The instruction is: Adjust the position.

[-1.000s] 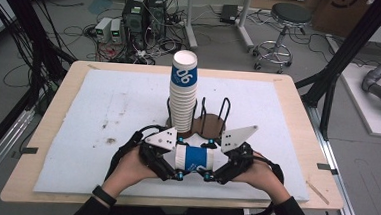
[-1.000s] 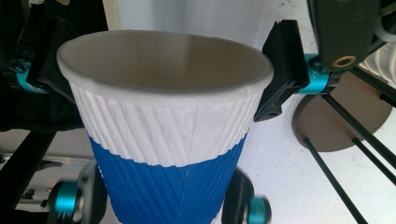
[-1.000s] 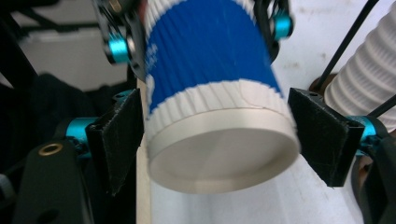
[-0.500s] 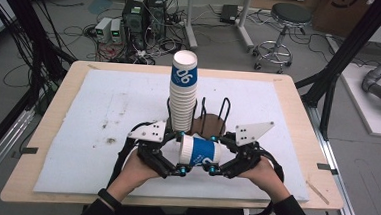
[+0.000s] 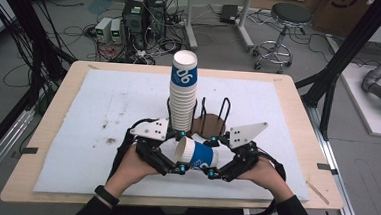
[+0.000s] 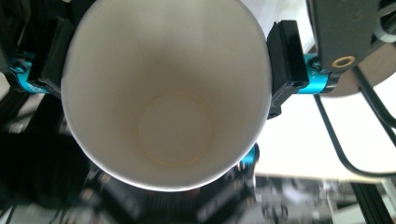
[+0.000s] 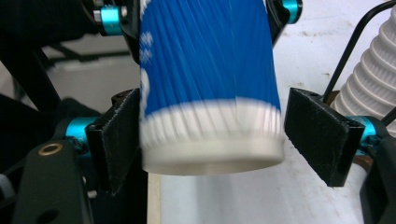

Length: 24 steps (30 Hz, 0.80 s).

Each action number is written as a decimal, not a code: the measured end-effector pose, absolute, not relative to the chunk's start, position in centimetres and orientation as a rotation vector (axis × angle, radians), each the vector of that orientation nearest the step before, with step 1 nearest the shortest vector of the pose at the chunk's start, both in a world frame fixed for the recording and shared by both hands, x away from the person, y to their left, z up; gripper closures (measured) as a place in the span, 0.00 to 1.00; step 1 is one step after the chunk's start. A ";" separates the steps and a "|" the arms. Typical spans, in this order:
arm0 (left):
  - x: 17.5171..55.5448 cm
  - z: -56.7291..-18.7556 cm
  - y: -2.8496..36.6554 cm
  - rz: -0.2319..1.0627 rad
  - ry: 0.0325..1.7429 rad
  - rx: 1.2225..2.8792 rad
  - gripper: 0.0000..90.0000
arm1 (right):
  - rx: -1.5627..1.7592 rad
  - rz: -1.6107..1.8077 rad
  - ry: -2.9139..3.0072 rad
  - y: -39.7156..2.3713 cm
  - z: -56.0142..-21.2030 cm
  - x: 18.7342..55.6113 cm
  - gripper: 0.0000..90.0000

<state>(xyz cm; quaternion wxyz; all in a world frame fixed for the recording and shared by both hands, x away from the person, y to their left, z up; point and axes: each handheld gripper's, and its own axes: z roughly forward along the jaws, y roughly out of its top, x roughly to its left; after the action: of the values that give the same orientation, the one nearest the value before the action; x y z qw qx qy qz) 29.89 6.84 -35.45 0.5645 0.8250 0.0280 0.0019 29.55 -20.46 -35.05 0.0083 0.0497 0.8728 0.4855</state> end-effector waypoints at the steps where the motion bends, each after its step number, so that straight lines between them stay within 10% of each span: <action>1: 29.8 -35.2 6.6 0.026 0.056 1.987 0.23 | 0.143 1.494 2.730 -20.3 -35.0 29.5 0.23; 9: 29.3 -34.7 5.9 0.071 0.013 2.072 0.23 | 0.042 1.225 2.797 -18.4 -35.7 28.9 0.33; 24: 29.5 -35.7 6.5 -0.005 0.133 1.685 0.12 | 0.147 1.695 2.674 -20.4 -35.7 29.7 0.33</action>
<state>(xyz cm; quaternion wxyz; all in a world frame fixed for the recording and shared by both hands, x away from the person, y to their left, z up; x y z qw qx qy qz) 29.54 6.49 -35.74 0.6636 0.7458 0.0588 -0.0022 29.70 -20.36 -35.71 -0.0138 0.0464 0.8436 0.5348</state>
